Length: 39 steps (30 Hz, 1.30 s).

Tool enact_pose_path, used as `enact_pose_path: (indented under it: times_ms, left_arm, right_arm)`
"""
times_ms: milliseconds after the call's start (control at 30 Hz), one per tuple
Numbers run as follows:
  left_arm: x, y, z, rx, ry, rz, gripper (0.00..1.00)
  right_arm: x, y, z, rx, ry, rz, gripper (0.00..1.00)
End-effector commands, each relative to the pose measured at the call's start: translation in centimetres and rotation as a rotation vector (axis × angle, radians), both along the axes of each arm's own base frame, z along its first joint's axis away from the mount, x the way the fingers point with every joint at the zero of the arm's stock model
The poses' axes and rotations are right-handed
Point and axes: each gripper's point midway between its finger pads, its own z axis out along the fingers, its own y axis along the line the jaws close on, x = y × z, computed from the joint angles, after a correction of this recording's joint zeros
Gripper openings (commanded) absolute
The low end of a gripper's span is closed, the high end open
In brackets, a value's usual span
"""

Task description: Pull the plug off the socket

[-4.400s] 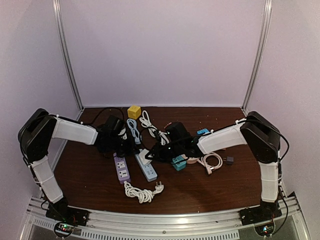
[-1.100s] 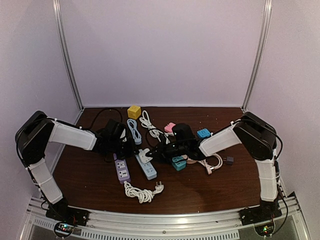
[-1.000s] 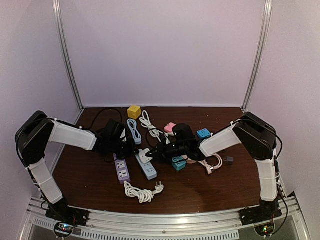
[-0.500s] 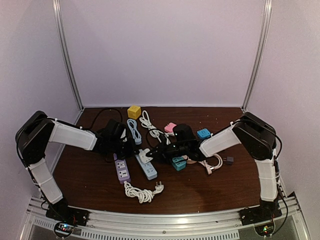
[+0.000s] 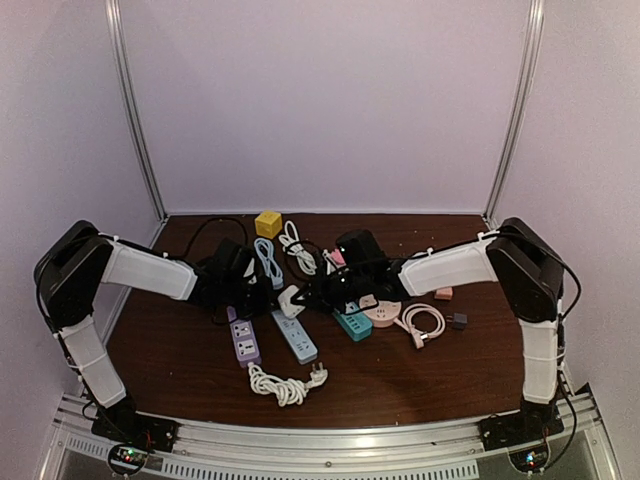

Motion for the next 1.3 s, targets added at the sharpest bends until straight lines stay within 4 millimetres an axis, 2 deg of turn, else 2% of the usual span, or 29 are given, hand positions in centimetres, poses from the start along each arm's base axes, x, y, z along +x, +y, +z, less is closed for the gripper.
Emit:
enact_pose_path:
  times_ms: [0,167,300,400,567,733,967,1133,1267]
  left_arm:
    - [-6.5,5.3,-8.1,0.267,0.294,0.007,0.00]
    - [-6.3,5.0,-7.7,0.261,0.284,-0.008,0.00]
    - [-5.2,3.8,-6.1,0.234,0.240,-0.031,0.00]
    - [-3.8,2.3,-4.2,0.196,0.189,-0.055,0.00]
    - [-0.9,-0.1,1.0,0.155,0.049,-0.115,0.00]
    - [1.2,-1.1,6.3,0.158,-0.080,-0.154,0.00]
    - [1.6,-1.2,12.0,0.129,-0.224,-0.191,0.00]
    - [1.1,-0.7,14.3,0.115,-0.286,-0.200,0.00]
    - [0.8,-0.4,14.8,0.111,-0.299,-0.204,0.00]
  right_arm:
    - [1.0,-0.1,2.3,0.054,-0.048,-0.024,0.00]
    - [1.2,-0.8,2.9,0.039,-0.073,-0.036,0.00]
    - [1.6,-2.2,3.7,0.012,-0.119,-0.055,0.00]
    - [2.1,-3.8,3.8,-0.021,-0.142,-0.075,0.00]
    - [3.3,-7.6,3.9,-0.077,-0.174,-0.141,0.00]
    - [5.3,-12.7,3.6,-0.102,-0.173,-0.231,0.00]
    - [9.3,-22.4,3.6,-0.108,-0.156,-0.420,0.00]
    - [11.0,-28.1,3.5,-0.090,-0.151,-0.537,0.00]
    - [12.0,-31.2,2.8,-0.063,-0.137,-0.591,0.00]
